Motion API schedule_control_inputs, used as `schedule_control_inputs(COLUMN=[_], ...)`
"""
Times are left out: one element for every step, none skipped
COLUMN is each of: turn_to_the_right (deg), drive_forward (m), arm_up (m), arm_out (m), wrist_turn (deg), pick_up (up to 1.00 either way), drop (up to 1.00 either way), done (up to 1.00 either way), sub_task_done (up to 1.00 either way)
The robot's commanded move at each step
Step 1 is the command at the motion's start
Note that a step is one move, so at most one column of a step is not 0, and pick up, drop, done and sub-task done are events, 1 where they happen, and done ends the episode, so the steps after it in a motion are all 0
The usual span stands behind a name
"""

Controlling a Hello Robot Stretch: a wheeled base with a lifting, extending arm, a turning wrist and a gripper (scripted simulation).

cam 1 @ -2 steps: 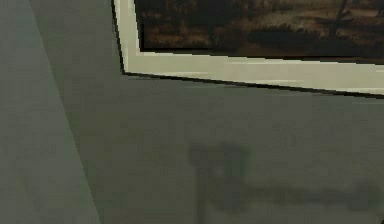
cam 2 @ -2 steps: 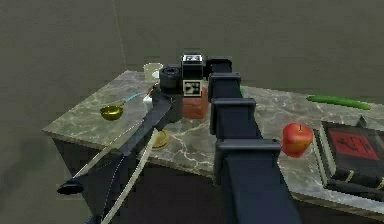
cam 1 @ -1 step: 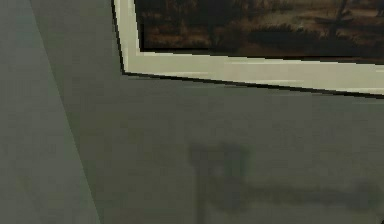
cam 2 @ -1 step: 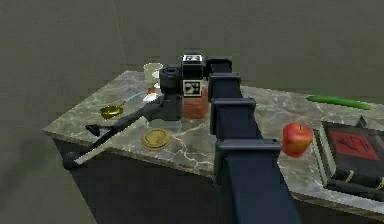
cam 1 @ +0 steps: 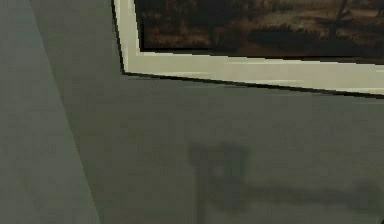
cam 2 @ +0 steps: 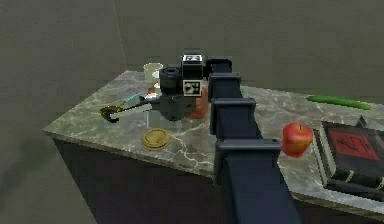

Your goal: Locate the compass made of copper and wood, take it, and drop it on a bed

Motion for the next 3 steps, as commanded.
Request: schedule_control_inputs(turn_to_the_right=[0.0,0.0,0.0], drive_forward=[0.0,0.0,0.0], arm_up=[0.0,-0.16,0.0], arm_out=[0.0,0.0,0.0], wrist_turn=[18.0,0.0,0.0], pick_up=[0.0,0.0,1.0], drop=[0.0,0.0,0.0], done=[0.0,0.0,0.0], sub_task_done=[0.0,0.0,0.0])
